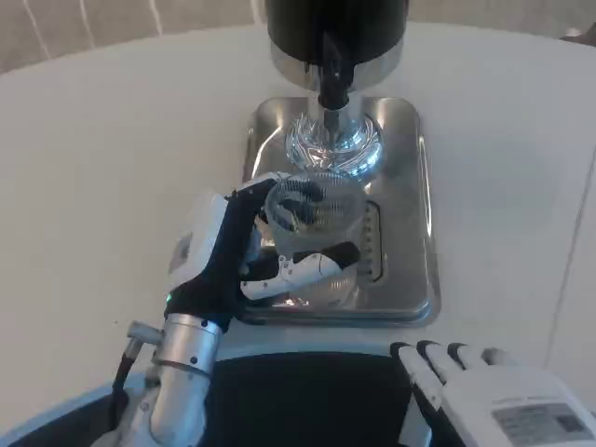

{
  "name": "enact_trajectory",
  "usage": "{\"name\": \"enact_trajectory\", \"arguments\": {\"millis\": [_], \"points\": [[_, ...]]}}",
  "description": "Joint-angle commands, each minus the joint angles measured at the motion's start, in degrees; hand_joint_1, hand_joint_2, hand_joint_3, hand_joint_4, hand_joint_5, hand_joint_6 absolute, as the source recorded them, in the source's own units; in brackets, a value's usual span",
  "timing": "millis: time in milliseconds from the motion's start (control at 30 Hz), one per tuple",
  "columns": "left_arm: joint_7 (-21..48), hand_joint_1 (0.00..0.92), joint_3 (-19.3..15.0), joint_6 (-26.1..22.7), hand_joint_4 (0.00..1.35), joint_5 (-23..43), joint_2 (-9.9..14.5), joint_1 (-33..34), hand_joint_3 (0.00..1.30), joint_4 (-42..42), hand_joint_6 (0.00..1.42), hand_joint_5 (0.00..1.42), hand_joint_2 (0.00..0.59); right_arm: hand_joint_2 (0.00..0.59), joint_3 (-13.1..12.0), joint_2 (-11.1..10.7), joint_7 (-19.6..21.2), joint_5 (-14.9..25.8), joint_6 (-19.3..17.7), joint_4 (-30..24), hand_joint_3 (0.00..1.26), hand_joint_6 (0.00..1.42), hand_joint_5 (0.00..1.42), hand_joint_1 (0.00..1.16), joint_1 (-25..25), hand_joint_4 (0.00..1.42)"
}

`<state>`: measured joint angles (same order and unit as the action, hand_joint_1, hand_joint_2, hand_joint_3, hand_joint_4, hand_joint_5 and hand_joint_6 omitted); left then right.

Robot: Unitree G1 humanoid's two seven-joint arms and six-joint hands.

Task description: Grasp the cup under the faucet to collect the drink, then remove the cup.

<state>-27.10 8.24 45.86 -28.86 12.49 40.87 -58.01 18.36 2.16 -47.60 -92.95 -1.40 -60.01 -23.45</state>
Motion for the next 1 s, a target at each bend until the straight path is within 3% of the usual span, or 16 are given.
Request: {"name": "enact_trajectory", "arguments": {"millis": [33, 367, 1000], "points": [[-3.3, 0.592, 1.4, -1.5, 1.19, -1.0, -0.9, 2.7, 0.97, -2.8, 1.42, 1.35, 0.003, 0.535, -0.3, 3.7, -0.9, 1.2, 0.1, 0.0, 0.00, 0.00, 0.00, 0.37, 0.8, 0.00], [-8.7, 0.592, 4.1, -4.1, 1.18, -2.3, -1.7, 7.2, 0.97, -7.3, 1.42, 1.35, 0.007, 0.535, -1.7, 3.5, -2.4, 2.0, -0.1, 0.0, 0.00, 0.00, 0.00, 0.37, 1.1, 0.00], [-10.4, 0.597, 4.4, -6.5, 1.18, -1.2, -1.1, 9.8, 0.97, -10.4, 1.42, 1.35, 0.008, 0.535, -2.3, 4.0, -4.5, 2.6, 0.0, 0.0, 0.00, 0.00, 0.00, 0.37, 1.7, 0.00]]}}
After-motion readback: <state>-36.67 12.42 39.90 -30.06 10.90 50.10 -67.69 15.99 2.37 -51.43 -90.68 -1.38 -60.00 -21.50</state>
